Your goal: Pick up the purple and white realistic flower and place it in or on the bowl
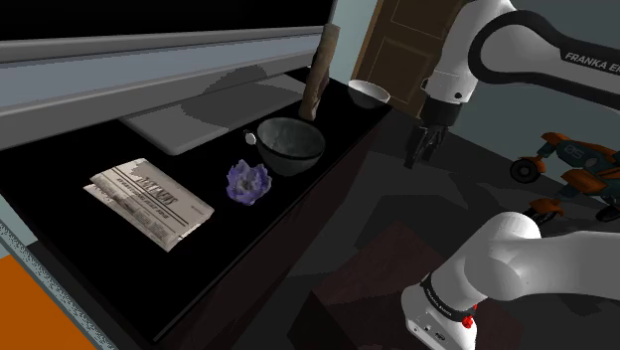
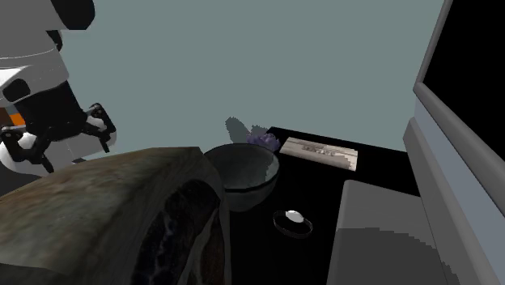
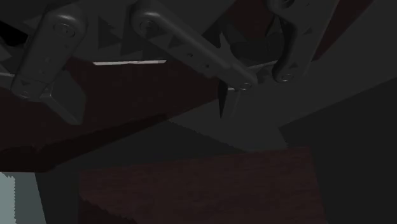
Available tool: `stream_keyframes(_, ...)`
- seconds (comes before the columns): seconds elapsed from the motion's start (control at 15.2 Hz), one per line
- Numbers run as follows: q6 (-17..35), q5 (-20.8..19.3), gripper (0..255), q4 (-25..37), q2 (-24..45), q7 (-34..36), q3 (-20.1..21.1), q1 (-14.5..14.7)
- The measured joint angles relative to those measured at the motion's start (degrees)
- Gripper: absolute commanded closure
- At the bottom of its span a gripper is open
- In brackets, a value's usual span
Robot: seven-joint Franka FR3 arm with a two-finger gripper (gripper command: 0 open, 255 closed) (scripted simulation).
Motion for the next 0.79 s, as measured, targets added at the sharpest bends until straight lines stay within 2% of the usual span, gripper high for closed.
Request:
stream_keyframes(0.2, 1.4, 1.4, 0, -0.2, 0.5, 1.8, 1.4, 0.5)
stream_keyframes(0.46, 4.7, 5.8, 0, 0.1, 1.7, 8.0, 6.3, 2.0)
stream_keyframes(0.79, 10.6, 10.2, 0, 2.6, 6.5, 15.6, 12.4, 3.3)
